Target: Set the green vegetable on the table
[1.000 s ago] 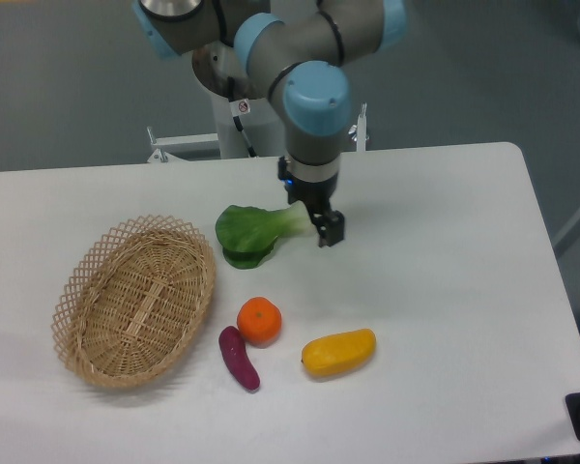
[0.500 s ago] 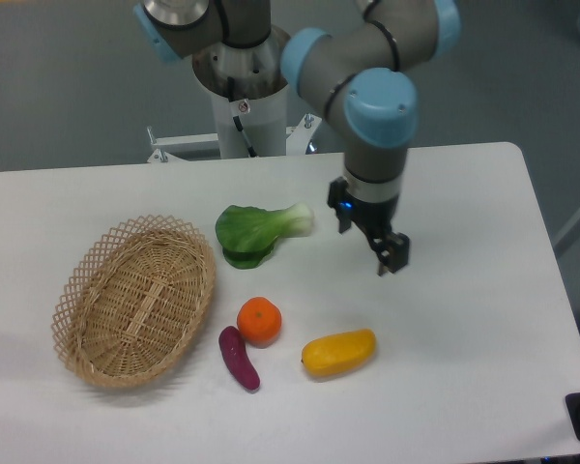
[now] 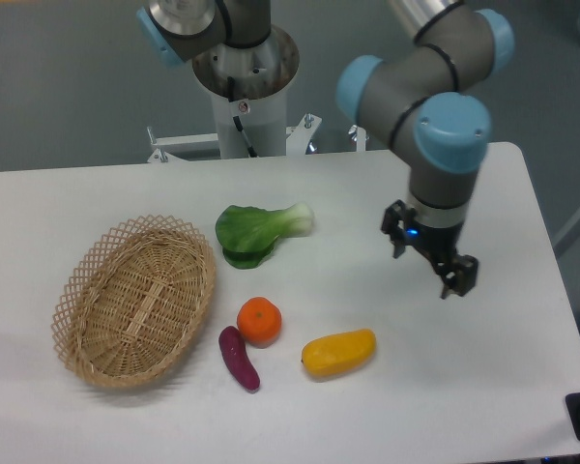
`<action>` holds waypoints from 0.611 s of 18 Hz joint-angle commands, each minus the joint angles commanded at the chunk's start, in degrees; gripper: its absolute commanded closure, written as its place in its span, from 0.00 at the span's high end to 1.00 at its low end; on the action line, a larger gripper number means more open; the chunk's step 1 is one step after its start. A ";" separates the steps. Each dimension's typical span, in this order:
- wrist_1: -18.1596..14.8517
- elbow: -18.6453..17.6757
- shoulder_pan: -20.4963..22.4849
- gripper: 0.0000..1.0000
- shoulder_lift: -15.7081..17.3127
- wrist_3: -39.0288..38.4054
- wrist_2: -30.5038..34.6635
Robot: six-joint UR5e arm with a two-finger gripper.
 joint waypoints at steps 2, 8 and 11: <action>-1.92 1.84 0.09 1.00 -1.06 0.00 0.09; -8.78 10.98 1.14 1.00 -5.89 0.35 0.00; -10.37 11.79 1.23 1.00 -6.51 0.70 0.09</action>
